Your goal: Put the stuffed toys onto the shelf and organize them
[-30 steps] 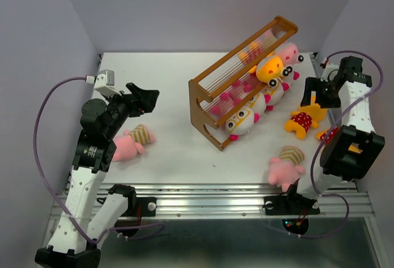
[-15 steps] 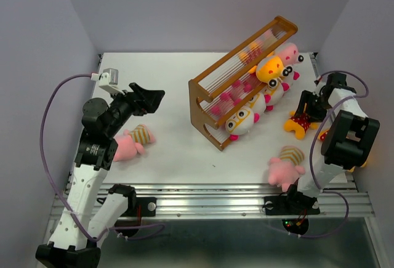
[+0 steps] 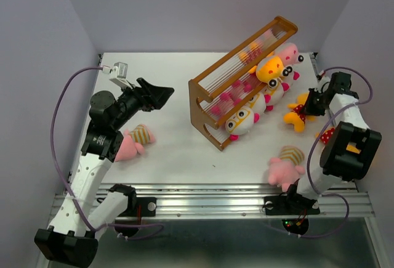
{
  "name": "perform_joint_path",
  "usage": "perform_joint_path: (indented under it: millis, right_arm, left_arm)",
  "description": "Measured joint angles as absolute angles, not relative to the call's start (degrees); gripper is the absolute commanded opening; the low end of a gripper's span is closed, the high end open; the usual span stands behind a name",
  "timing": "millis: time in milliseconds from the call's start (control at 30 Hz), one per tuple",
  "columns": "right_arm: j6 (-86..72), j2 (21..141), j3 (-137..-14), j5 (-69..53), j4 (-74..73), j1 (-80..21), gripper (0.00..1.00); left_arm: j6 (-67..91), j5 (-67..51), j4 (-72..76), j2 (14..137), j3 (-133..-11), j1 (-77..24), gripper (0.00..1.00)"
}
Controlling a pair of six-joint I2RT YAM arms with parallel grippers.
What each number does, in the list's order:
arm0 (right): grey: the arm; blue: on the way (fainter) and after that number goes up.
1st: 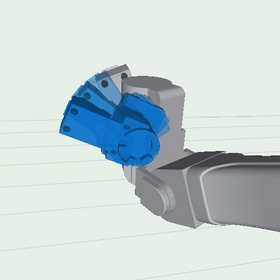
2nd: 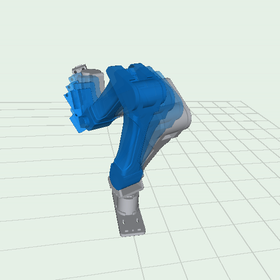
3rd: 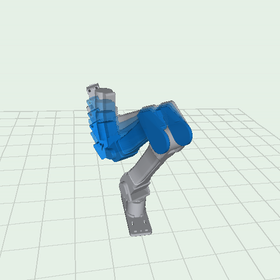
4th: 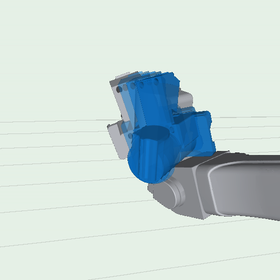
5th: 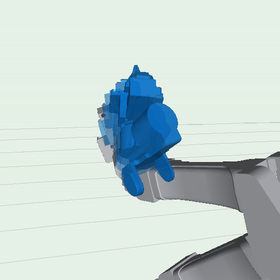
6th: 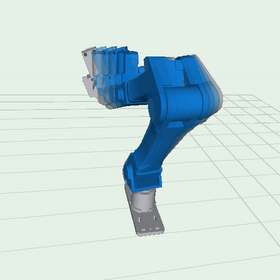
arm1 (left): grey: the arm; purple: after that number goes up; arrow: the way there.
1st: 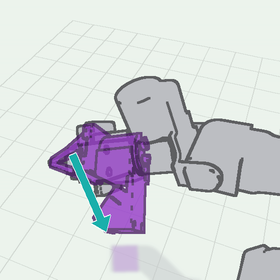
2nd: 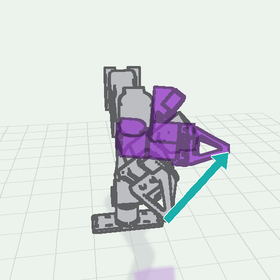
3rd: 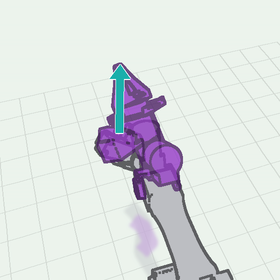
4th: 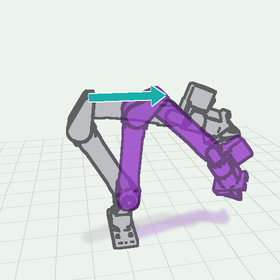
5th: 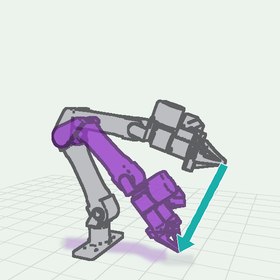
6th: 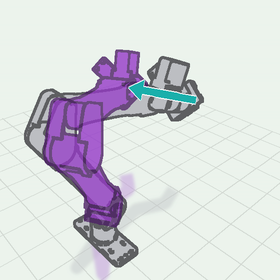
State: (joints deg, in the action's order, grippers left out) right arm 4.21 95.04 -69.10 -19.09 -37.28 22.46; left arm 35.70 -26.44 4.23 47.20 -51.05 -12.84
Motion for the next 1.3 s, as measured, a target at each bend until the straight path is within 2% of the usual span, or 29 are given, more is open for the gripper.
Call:
perform_joint_path:
  millis: [267, 467, 600, 767, 1033, 1300]
  right_arm:
    - [14.04, 74.41, -70.39, -30.94, -36.58, 22.46, 0.01]
    - [21.21, 66.50, -78.59, -46.72, -38.61, 22.39, 0.01]
    - [21.63, 66.26, -83.50, -54.78, -39.57, 19.75, 0.01]
    - [20.69, 67.02, -87.77, -59.77, -41.01, 7.88, 0.01]
    - [19.33, 71.88, -93.32, -63.75, -41.71, -5.45, 0.01]
    - [24.05, 77.73, -95.02, -64.14, -47.18, -16.84, 0.01]
  left_arm:
    - [35.81, -27.20, 5.98, 50.98, -53.84, -17.19, 0.89]
    - [35.18, -27.62, 8.14, 55.07, -59.29, -21.08, 0.89]
    - [34.94, -27.83, 9.56, 58.57, -62.94, -24.56, 0.89]
    - [34.41, -27.62, 10.55, 64.60, -68.97, -28.64, 0.89]
    - [31.81, -25.69, 10.13, 73.52, -79.48, -34.15, 0.89]
    - [29.63, -26.06, 8.51, 76.34, -84.36, -36.42, 0.88]
